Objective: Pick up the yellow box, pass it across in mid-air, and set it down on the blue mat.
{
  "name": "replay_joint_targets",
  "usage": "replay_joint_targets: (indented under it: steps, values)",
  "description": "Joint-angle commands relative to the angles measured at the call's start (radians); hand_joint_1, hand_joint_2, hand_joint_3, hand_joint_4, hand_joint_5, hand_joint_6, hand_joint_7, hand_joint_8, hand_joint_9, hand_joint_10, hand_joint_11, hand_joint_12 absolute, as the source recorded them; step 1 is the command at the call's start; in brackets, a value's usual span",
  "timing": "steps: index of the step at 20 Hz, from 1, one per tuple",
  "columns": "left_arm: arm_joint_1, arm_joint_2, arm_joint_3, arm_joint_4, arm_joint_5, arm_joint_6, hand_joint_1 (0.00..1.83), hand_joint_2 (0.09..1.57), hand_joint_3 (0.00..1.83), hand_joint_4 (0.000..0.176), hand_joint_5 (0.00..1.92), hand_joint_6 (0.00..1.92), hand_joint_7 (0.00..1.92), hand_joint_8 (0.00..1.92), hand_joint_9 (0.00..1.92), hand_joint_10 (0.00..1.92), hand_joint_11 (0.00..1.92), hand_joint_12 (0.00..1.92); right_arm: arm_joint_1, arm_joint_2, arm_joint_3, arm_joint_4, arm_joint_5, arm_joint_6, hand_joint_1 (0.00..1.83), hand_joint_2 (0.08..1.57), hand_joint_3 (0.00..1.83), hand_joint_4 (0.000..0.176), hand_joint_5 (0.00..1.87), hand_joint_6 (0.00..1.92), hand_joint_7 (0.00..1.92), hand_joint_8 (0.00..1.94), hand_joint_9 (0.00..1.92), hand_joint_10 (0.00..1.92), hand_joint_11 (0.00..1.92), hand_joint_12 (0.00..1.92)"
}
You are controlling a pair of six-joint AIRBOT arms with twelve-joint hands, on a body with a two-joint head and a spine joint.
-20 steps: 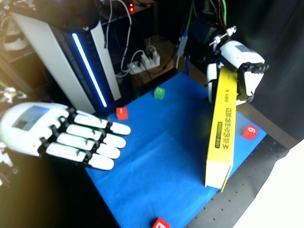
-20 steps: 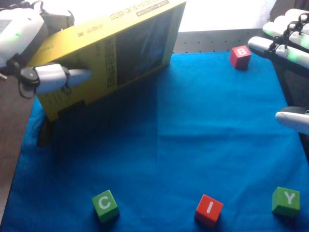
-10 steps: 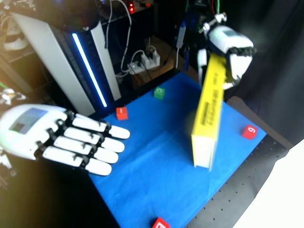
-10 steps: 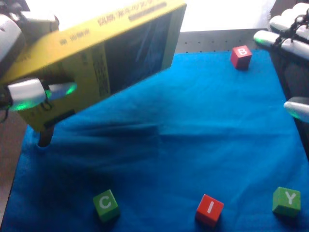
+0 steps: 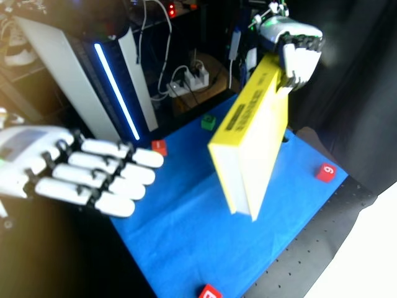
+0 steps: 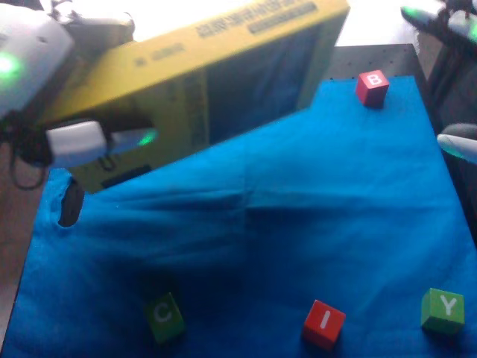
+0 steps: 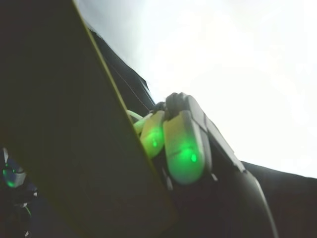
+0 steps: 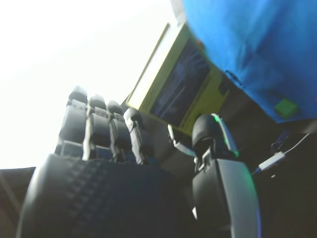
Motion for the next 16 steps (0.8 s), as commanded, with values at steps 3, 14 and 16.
replay_joint_targets:
  steps: [3,14,16]
  values:
    - [-0.050,-0.037,0.021,0.045,-0.022,-0.007,1.56,1.16,0.00,0.098,1.13,1.92,1.41,1.92,1.56,1.92,1.63,1.92,0.049,-0.028,0.016,-0.012,0.126,-0.002,0.71,1.12,0.00,0.025,0.00,0.00,0.00,0.00,0.00,0.00,0.00,0.00]
    - [-0.082,-0.075,0.024,0.191,-0.058,-0.103,1.58,1.18,0.00,0.095,1.20,1.92,1.48,1.92,1.65,1.92,1.71,1.92,0.221,-0.184,0.122,-0.041,-0.135,-0.002,0.77,1.11,0.00,0.000,0.00,0.00,0.00,0.00,0.00,0.00,0.00,0.00]
    - [-0.082,-0.074,0.020,0.198,-0.089,-0.103,1.57,1.17,0.00,0.094,1.19,1.92,1.44,1.92,1.62,1.92,1.68,1.92,0.225,-0.197,0.129,-0.041,-0.160,-0.002,0.73,1.12,0.00,0.000,0.00,0.00,0.00,0.00,0.00,0.00,0.00,0.00]
